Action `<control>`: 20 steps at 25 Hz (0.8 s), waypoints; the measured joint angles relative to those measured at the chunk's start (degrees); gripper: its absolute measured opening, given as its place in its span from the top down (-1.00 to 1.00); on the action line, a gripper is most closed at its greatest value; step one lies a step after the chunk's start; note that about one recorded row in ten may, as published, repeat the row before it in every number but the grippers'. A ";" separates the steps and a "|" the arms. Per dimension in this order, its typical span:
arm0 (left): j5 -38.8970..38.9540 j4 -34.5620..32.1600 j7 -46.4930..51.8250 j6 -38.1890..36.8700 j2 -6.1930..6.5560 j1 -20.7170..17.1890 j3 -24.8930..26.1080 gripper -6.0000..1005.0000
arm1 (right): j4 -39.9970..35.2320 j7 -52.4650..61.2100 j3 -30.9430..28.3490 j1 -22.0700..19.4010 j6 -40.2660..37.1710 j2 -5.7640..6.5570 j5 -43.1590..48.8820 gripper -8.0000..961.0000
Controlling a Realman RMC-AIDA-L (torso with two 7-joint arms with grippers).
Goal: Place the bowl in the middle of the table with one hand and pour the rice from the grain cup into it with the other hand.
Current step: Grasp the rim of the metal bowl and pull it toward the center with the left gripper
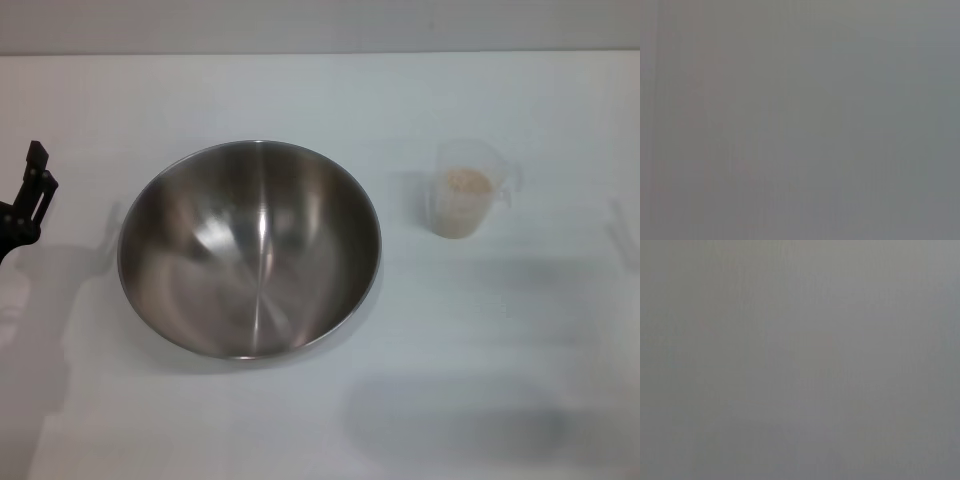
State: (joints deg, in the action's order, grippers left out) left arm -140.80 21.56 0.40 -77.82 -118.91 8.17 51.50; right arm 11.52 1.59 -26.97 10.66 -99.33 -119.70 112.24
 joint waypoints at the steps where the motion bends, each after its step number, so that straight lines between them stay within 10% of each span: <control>1: 0.00 0.00 0.46 0.04 0.05 0.04 0.04 -0.62 | 0.02 0.02 0.17 -0.02 -0.06 0.00 0.00 -0.75; 10: -0.49 1.80 4.97 3.50 1.51 1.59 2.70 -0.62 | 0.28 0.06 0.52 0.19 -0.16 0.00 0.00 -0.75; 20: -8.66 31.13 1.63 38.00 10.84 -1.30 11.86 -0.63 | 0.72 0.14 0.57 0.65 -0.16 0.00 0.00 -0.75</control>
State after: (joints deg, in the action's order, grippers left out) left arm -149.46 52.69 2.03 -39.82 -108.07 6.87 63.37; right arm 12.23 1.73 -26.40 11.32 -99.49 -119.70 112.23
